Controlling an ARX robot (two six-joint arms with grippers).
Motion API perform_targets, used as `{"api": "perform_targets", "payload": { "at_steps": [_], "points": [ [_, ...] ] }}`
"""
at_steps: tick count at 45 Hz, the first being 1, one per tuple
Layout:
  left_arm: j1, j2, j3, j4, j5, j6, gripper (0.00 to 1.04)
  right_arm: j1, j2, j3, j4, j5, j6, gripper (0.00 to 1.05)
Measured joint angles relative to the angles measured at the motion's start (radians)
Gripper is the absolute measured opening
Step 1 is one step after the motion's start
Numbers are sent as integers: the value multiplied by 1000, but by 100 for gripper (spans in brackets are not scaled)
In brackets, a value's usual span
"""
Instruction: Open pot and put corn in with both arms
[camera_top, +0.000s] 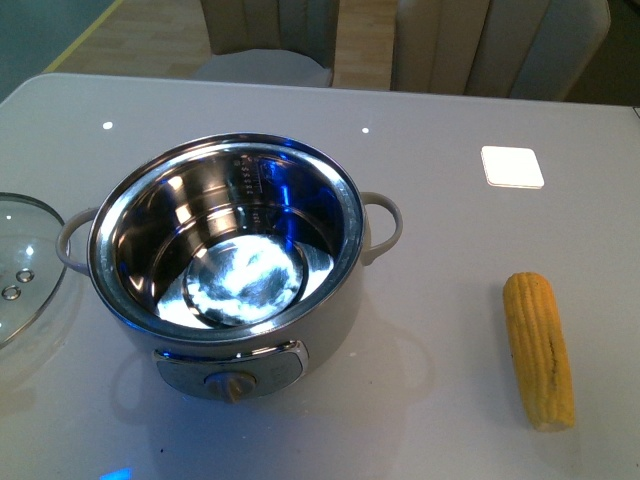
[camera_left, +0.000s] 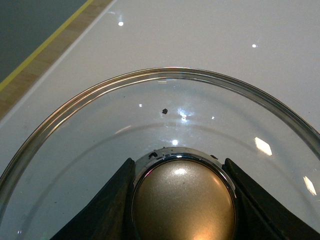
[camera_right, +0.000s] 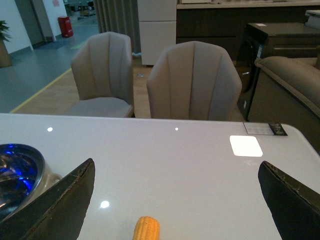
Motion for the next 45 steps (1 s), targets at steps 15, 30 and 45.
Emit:
{"api": "perform_targets", "payload": {
  "at_steps": [15, 30, 45],
  "points": [
    [23, 84, 45, 7, 26, -8, 45, 0, 0, 0, 0, 0, 0, 96],
    [28, 82, 47, 15, 41, -8, 85, 0, 0, 0, 0, 0, 0, 96],
    [28, -164, -46, -44, 71, -44, 98, 0, 0, 0, 0, 0, 0, 96]
  ]
}}
